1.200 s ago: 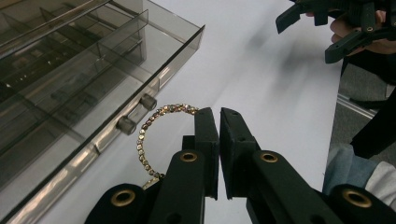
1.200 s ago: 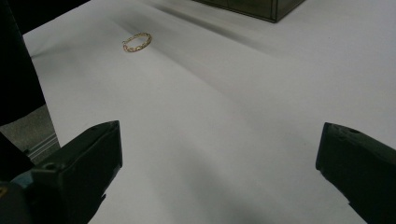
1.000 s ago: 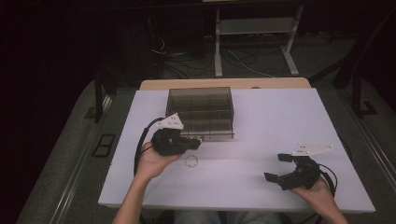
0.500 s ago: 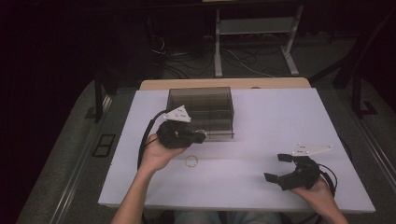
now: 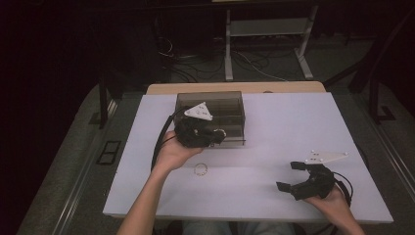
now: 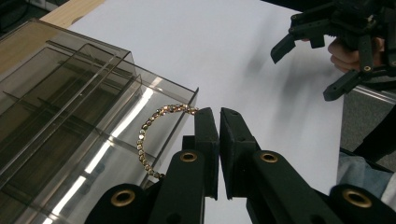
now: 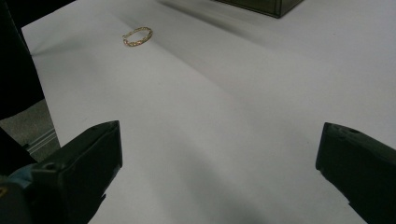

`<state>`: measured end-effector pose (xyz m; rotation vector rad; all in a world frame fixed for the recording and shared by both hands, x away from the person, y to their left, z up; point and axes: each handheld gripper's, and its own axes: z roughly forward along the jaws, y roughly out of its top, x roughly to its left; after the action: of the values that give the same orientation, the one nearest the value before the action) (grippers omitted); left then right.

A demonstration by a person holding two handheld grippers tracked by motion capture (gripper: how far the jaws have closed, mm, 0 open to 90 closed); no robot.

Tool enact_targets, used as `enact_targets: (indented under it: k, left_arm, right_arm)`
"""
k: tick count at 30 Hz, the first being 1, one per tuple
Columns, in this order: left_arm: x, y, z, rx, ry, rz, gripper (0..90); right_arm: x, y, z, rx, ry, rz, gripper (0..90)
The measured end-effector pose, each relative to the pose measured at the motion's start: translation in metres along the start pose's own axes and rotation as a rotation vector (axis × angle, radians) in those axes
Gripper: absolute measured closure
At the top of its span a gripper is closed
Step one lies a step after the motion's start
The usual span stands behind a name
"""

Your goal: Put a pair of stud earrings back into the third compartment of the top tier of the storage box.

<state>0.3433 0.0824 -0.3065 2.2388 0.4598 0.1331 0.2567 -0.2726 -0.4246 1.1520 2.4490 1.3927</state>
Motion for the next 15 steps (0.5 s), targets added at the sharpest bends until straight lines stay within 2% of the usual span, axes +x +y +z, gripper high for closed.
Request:
enact_targets:
  k: [11, 15]
  left_arm:
    - [0.008, 0.003, 0.015, 0.021, 0.011, -0.007, 85.1]
    - [0.013, 0.002, 0.019, 0.014, 0.013, -0.034, 85.1]
  right_arm:
    - [0.0, 0.0, 0.001, 0.004, 0.003, 0.002, 0.0]
    - [0.0, 0.0, 0.001, 0.003, 0.002, -0.006, 0.0]
